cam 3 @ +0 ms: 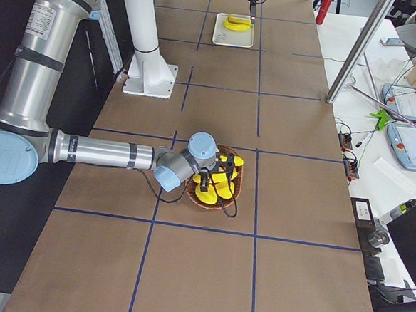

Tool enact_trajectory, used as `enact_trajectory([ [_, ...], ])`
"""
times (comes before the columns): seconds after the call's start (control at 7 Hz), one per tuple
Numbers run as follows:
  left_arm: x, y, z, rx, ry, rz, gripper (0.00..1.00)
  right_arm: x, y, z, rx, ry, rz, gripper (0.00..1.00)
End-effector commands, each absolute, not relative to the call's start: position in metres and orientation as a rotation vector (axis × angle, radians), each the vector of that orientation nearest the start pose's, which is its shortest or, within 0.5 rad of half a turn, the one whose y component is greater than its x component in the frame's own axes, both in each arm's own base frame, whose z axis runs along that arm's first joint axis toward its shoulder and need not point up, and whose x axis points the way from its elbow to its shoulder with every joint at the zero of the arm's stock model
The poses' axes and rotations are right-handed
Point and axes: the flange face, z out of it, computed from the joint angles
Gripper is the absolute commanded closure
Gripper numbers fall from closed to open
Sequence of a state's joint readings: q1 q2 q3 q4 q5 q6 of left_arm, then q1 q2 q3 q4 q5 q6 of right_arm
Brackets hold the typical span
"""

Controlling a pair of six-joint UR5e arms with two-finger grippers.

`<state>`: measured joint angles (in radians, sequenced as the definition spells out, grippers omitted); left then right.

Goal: Transfer all bananas from basket to plate

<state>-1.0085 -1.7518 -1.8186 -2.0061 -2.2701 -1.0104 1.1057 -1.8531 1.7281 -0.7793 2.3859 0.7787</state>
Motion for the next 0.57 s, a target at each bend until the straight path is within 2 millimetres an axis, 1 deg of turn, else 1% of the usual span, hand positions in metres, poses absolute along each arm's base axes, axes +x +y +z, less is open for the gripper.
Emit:
enact_trajectory([
  [0.0,0.239,-0.5069,0.3916,0.119,1.044,-0.105,0.01,-0.1279,-0.3779,0.617,0.045,-0.994,0.002,0.04],
  [0.14,0.239,-0.5069,0.3916,0.119,1.044,-0.105,0.01,-0.1287,-0.3785,0.6174,0.046,-0.992,0.001,0.11],
  [0.29,0.239,-0.5069,0.3916,0.119,1.044,-0.105,0.01,-0.1341,-0.3822,0.6141,0.047,-0.996,-0.005,0.14],
  [0.43,0.2397,-0.5081,0.3899,0.121,1.044,-0.104,0.01,-0.1353,-0.3847,0.614,0.049,-0.996,-0.004,0.3],
])
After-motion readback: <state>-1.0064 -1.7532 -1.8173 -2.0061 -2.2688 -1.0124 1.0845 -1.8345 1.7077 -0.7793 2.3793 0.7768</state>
